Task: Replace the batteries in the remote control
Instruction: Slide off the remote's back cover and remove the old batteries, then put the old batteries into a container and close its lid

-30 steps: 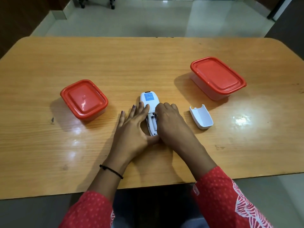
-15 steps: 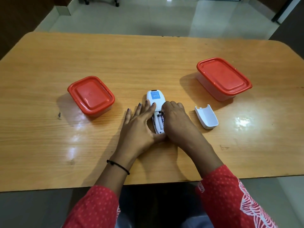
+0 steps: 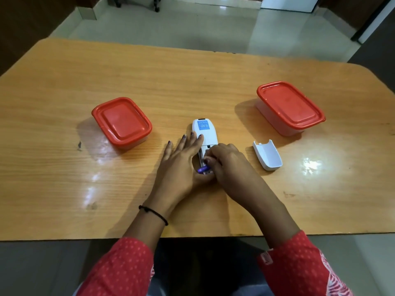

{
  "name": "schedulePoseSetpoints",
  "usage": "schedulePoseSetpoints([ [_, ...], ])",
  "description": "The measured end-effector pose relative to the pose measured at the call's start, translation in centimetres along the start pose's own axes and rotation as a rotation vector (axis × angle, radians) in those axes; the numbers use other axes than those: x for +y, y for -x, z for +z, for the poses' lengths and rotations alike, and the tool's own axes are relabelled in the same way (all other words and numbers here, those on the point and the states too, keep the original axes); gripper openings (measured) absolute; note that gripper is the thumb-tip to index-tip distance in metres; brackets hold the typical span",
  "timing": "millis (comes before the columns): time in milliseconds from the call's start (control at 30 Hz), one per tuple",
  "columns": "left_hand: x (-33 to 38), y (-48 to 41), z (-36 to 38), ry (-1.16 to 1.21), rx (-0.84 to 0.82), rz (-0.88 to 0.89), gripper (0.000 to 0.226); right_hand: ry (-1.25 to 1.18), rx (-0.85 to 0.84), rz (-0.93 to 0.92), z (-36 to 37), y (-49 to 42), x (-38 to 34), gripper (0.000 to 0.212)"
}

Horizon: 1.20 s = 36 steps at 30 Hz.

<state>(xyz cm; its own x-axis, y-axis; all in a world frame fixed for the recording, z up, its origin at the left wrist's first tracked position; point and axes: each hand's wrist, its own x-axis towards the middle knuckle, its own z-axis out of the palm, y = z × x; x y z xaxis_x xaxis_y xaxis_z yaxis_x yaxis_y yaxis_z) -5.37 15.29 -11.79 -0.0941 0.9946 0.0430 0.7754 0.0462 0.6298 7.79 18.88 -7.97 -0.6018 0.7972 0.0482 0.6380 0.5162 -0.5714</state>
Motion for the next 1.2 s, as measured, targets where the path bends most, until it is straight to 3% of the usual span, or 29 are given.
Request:
schedulePoseSetpoints([
  [200, 0.0, 0.1, -0.1, 0.004, -0.002, -0.004, 0.100, -0.083, -0.060, -0.040, -2.0, 1.0, 1.0, 0.015],
  [333, 0.2, 0.5, 0.1, -0.020, 0.020, -0.017, 0.108, -0.157, 0.186, 0.128, -3.7, 2.0, 2.6, 0.020],
  [467, 0.1, 0.7, 0.2, -0.054, 0.032, -0.001, 0.109, -0.061, 0.415, 0.334, -4.1, 2.8, 4.0, 0.019],
  [633, -0.1, 0.9, 0.3, -0.022, 0.053, 0.013, 0.112, 0.210, 0.323, 0.395, -3.3, 3.1, 3.3, 0.019],
  [733, 0.0, 0.8, 0.2, 0.013, 0.094, 0.043, 0.106, 0.300, 0.297, 0.390, -3.3, 3.1, 3.2, 0.022],
  [833, 0.4, 0.5, 0.3, 0.074, 0.160, 0.090, 0.094, 0.201, 0.333, 0.377, -3.5, 3.2, 3.7, 0.020],
  [1033, 2.2, -0.4, 0.9, 0.150, 0.282, 0.214, 0.060, 0.035, 0.737, 0.348, -5.9, 2.4, 7.4, 0.021],
  [1100, 3.0, -0.5, 1.1, 0.180, 0.302, 0.222, 0.049, 0.045, 0.711, 0.405, -6.7, 1.2, 9.4, 0.038],
  [1200, 3.9, -0.5, 1.3, 0.224, 0.308, 0.223, 0.038, 0.046, 0.540, 0.544, -6.7, -0.7, 11.6, 0.059],
])
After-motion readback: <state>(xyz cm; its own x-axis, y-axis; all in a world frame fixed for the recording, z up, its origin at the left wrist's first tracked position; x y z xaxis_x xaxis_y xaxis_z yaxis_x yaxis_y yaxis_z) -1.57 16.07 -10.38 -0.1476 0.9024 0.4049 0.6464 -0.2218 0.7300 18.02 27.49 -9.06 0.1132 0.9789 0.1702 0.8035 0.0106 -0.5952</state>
